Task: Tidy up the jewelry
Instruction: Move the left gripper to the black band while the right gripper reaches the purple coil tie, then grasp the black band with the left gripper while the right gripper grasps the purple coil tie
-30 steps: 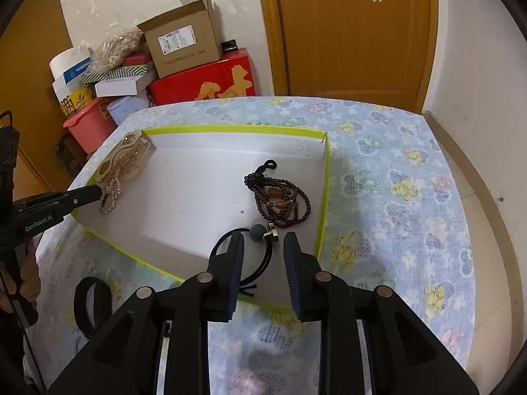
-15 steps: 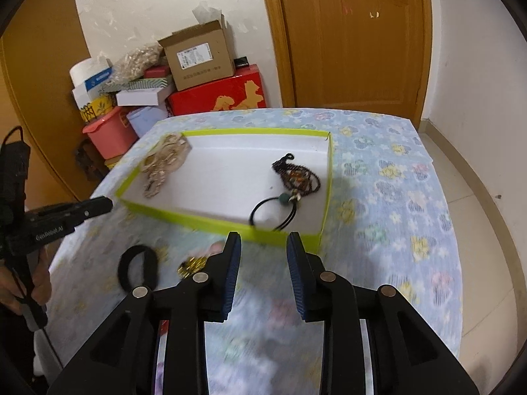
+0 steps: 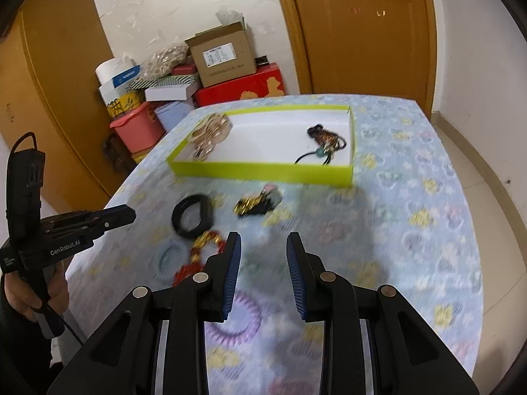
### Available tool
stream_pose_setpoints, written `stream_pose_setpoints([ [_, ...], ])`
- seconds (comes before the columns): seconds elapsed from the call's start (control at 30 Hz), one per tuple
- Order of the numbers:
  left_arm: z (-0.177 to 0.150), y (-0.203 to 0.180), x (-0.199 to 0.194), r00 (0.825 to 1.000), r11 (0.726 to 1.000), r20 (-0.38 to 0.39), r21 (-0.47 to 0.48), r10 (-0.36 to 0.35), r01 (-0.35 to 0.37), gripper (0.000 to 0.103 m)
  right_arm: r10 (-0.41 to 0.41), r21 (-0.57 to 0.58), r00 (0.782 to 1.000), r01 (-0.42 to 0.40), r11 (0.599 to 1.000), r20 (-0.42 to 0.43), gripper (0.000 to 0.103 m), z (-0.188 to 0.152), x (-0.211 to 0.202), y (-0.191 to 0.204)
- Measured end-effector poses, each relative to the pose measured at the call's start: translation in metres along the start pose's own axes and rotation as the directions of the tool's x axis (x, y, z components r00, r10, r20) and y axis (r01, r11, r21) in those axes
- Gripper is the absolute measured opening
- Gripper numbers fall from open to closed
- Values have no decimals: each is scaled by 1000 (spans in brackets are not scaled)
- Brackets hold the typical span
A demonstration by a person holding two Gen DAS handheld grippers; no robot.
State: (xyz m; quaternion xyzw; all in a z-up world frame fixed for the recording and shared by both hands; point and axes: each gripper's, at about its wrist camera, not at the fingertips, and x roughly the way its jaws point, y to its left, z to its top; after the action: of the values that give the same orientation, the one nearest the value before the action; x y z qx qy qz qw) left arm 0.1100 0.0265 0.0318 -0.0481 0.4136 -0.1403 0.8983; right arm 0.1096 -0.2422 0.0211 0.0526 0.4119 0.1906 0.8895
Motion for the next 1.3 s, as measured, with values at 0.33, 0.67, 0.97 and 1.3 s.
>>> stream_pose_setpoints([
  [0.33, -15, -2, -1, 1000, 1000, -21, -6, -11, 11, 15, 22, -24, 998, -23, 999, -57, 30, -28, 4, 12],
  [0.67, -11, -2, 6, 1000, 1000, -23, -11, -20, 20, 19, 9, -43, 991, -15, 999, -130, 30, -46, 25, 14],
  [0.97, 5, -3, 22, 999, 1000, -29, -10, -26, 26, 24, -47, -119, 990, 31, 992, -136, 10, -48, 34, 22],
  [1.3, 24, 3, 66, 996, 999, -89, -43, -25, 21, 24, -66, -74, 992, 58, 996, -111, 9, -45, 31, 6],
])
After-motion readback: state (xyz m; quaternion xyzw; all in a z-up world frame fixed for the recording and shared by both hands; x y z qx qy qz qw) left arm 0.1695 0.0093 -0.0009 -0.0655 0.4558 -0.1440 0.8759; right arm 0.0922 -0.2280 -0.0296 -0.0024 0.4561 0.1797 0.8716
